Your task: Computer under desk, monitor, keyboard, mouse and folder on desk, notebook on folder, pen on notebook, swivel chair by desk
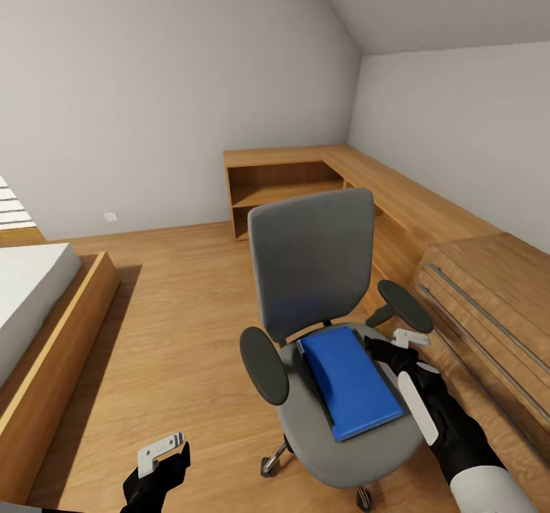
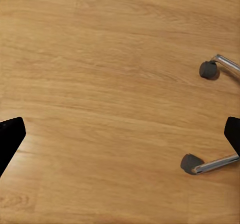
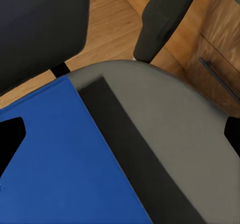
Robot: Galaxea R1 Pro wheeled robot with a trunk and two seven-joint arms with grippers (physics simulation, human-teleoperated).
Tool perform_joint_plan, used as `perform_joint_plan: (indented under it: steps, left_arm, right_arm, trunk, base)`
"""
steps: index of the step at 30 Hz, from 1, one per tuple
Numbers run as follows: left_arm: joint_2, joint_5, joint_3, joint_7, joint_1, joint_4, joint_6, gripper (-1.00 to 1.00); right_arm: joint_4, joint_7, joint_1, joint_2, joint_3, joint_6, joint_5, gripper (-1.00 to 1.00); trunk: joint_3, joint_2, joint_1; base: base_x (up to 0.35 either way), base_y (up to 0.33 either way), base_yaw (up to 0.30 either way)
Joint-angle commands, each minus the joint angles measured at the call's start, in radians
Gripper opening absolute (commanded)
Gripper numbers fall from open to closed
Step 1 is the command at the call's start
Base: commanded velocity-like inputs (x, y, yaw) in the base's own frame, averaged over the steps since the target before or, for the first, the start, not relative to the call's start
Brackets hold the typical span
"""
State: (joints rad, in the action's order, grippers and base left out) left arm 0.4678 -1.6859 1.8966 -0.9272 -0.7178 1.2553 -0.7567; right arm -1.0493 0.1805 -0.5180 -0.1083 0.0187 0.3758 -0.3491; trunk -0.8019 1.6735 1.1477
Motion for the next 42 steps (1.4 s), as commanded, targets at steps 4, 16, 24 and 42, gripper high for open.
perform_joint_plan:
  steps: [4,16,24,42]
  left_arm:
    - [0.0,0.0,0.002,-0.004,-0.002,0.001,-0.001,1.0]
    - [0.0,0.001,0.002,-0.004,-0.002,0.001,-0.001,1.0]
    - [-0.001,0.001,0.003,-0.004,-0.002,0.002,-0.001,1.0]
    - [-0.004,0.001,0.004,-0.004,-0.002,0.003,-0.001,1.0]
  right_arm:
    - [-0.003,0.006,0.0,0.0,0.001,0.003,-0.01,1.0]
    - [-0.003,0.005,0.0,0.001,0.007,0.003,-0.007,1.0]
    - [-0.003,0.005,0.0,0.001,0.009,0.003,-0.007,1.0]
    - [0.003,0.005,0.0,0.002,0.01,0.003,-0.005,1.0]
  trunk:
    - [-0.001,0.001,0.0]
    - [-0.023,0.05,0.027]
    - [-0.048,0.106,0.057]
    - [-0.104,0.232,0.126]
  base:
    - [0.0,0.0,0.0]
    - [0.0,0.0,0.0]
    - [0.0,0.0,0.0]
    - [0.0,0.0,0.0]
